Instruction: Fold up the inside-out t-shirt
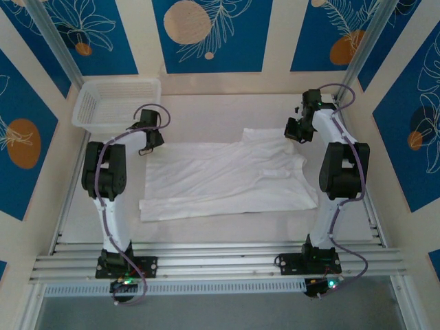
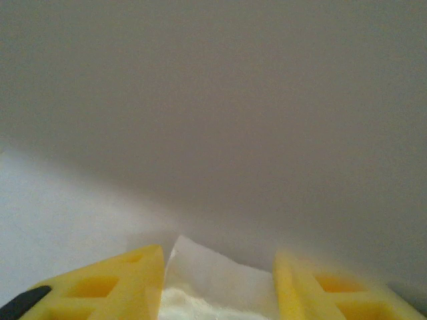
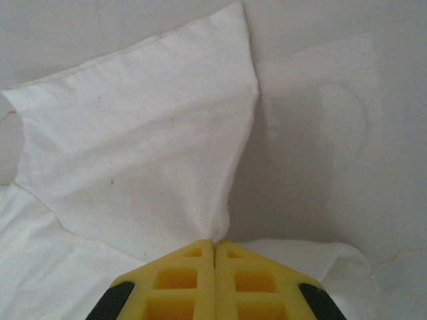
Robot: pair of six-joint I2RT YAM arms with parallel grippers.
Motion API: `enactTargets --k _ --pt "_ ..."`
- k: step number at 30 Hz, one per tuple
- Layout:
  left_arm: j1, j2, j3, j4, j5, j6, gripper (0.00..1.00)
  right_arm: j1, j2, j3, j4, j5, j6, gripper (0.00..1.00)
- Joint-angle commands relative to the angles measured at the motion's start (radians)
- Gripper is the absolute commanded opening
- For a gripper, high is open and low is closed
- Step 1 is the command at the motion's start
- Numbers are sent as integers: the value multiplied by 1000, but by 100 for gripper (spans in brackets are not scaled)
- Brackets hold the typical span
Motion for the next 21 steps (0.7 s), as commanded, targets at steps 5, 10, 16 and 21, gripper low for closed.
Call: enactTargets --k 5,10,16,21 --pt "55 48 16 -26 117 -36 19 -12 -40 2 -15 -45 38 0" --pt "57 30 18 -42 134 -22 0 -44 -19 -7 12 -53 89 0" --pt "56 -27 -2 -55 117 -17 0 -76 8 9 14 -75 114 0" --pt "61 -104 -28 -65 96 -17 0 -109 6 10 25 -113 151 0"
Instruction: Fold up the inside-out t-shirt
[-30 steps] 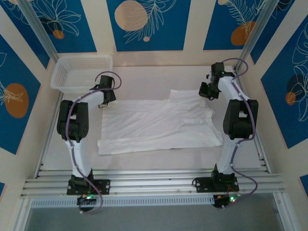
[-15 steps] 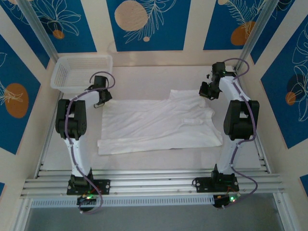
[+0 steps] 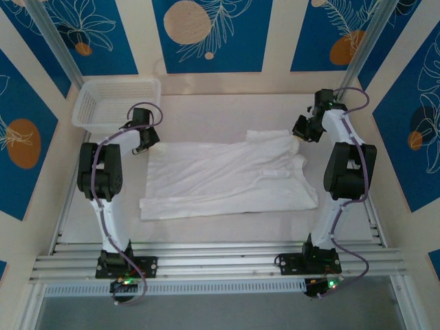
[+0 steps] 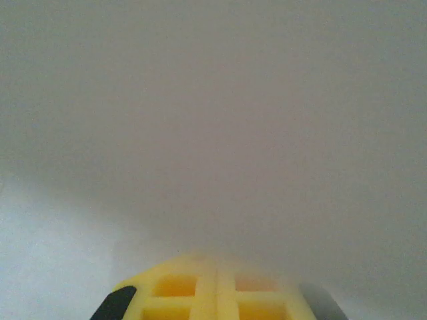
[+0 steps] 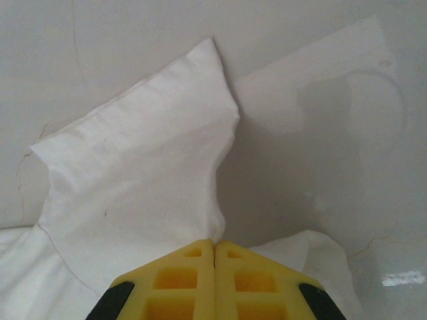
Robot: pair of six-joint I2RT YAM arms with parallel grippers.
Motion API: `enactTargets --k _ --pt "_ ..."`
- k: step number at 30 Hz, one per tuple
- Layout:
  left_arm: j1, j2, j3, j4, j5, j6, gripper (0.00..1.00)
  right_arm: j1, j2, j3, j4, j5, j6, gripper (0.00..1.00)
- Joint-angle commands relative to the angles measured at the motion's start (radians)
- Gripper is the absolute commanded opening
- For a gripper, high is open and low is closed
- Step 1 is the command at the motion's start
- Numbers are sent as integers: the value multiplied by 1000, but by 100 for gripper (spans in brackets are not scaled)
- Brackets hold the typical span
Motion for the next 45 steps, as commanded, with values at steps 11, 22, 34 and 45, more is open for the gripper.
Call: enactTargets --k 11,22,34,45 --pt "43 -174 -73 -39 27 -11 0 -59 46 28 -10 -167 64 0" --pt "48 -281 -104 -70 87 -1 0 -93 -5 10 -9 -235 97 0" --pt "46 -427 -341 -69 186 16 0 -153 -113 -397 167 -231 184 2" --pt "46 -454 -340 -87 188 56 0 -149 -277 -363 110 -228 155 5"
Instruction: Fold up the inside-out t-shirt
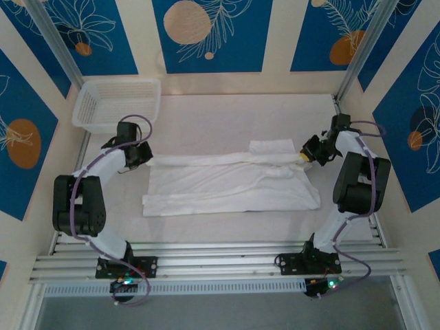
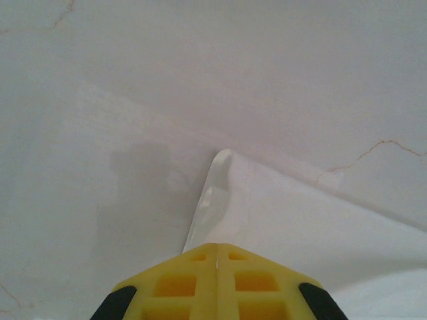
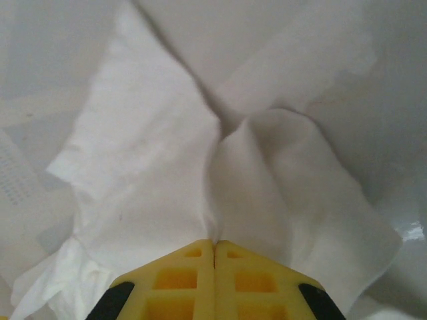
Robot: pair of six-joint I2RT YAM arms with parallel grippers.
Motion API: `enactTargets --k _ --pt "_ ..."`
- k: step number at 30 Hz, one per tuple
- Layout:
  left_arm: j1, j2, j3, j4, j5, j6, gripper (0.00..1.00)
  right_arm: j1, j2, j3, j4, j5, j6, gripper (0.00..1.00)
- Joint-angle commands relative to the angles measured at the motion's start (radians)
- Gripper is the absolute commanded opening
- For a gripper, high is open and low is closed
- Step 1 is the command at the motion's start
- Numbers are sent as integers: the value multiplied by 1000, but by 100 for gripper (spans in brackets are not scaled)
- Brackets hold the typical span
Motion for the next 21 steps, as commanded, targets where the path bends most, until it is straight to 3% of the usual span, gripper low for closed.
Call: enactTargets --k 1,6,10,21 --pt "16 -23 19 -14 -4 24 0 3 -94 1 -17 -13 -10 5" --pt "16 -12 -29 17 5 7 0 -4 -179 -214 58 33 37 6" --pt "15 17 -65 31 6 0 0 -63 -144 -334 100 40 74 9" --pt "9 28 -160 73 -38 -68 0 -106 -40 -256 44 48 66 34"
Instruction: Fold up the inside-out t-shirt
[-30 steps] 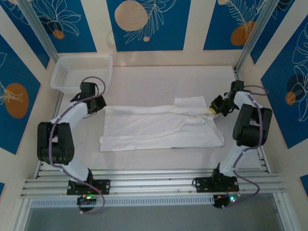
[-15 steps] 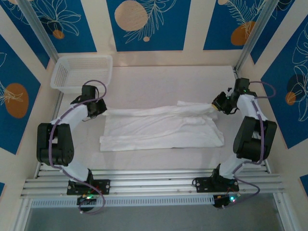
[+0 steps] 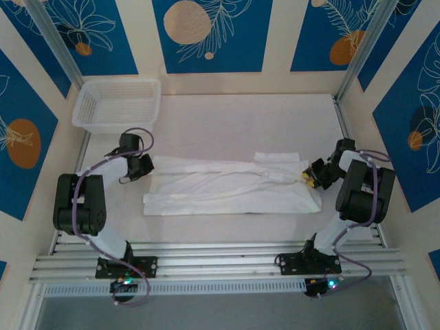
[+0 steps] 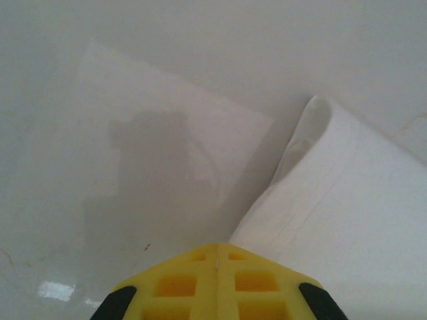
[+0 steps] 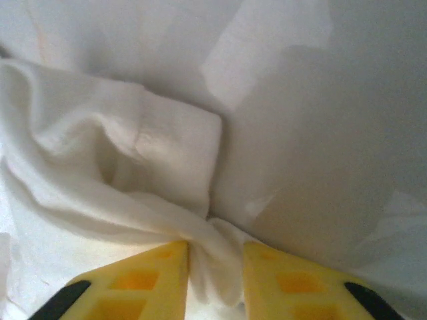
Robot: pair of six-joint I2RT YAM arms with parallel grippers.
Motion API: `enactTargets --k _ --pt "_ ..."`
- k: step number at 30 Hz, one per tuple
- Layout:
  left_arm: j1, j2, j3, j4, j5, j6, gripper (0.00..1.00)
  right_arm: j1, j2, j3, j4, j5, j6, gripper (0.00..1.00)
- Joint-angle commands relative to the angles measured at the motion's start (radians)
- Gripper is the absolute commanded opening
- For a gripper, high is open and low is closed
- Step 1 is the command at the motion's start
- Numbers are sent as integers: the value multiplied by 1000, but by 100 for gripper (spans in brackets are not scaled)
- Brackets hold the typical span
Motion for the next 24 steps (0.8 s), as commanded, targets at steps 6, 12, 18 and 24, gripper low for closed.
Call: enactTargets --k 6,12,18,24 --pt "10 -15 -13 30 -73 -19 25 -37 -27 54 -20 -65 30 58" --pt "8 -102 8 15 -107 5 47 -72 -87 58 37 -157 49 73" --pt "-38 -242 15 3 -111 98 58 -17 -141 109 46 -117 -24 94" --pt "-193 -368 31 12 94 210 67 187 24 337 -102 241 -117 92"
